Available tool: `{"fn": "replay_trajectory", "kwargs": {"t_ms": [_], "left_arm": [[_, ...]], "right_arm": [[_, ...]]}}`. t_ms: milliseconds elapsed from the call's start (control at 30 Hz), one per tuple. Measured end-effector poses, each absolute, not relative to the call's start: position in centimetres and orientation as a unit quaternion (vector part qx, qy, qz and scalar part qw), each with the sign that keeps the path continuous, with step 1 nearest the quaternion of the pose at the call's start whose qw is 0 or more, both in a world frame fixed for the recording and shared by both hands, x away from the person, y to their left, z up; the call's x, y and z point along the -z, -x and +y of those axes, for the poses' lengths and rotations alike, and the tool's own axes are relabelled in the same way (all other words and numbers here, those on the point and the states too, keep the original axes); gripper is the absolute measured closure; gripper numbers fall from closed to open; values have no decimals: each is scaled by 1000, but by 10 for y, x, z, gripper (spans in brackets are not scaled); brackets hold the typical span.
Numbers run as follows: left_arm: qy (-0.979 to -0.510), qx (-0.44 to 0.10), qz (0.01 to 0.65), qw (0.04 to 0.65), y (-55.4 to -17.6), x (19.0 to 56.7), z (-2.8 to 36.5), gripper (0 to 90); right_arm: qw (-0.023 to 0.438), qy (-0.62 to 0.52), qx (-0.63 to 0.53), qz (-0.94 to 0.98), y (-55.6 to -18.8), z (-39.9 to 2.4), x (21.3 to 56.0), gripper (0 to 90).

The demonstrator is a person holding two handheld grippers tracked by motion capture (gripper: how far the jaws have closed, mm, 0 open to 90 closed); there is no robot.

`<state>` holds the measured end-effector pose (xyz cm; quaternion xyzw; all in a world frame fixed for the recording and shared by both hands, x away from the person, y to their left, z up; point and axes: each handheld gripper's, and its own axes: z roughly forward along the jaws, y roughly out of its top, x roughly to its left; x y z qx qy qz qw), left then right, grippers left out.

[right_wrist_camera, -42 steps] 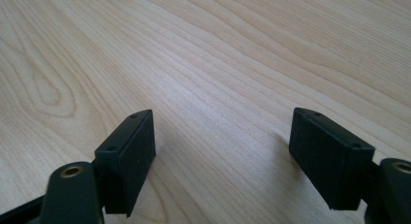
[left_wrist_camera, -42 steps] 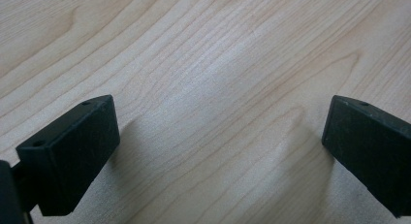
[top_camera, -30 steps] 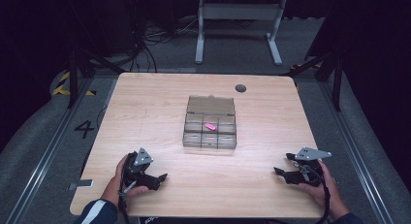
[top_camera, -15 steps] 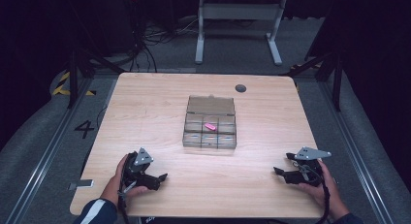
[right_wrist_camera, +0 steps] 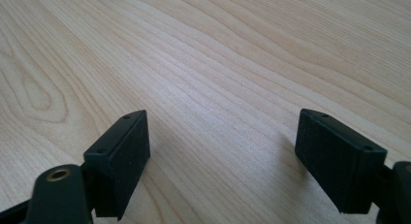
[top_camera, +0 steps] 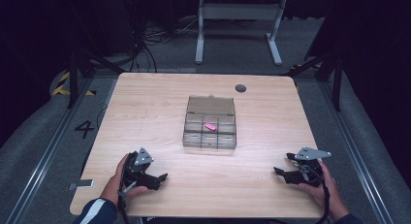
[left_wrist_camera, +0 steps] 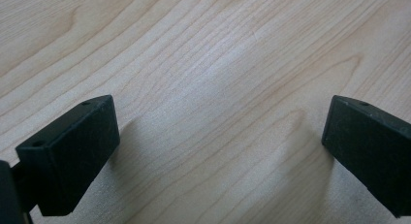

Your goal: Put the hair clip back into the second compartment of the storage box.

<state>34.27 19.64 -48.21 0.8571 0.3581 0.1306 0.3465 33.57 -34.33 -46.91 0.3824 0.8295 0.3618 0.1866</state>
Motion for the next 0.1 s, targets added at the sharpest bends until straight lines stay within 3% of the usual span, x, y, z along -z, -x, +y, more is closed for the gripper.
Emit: {"fn": "replay_trajectory", "kwargs": {"t_ms": [100], "left_arm": [[-857, -132, 358, 345, -343, 482, 196, 5]], "right_arm": [[187, -383, -362, 829, -336, -343, 469, 202]]}}
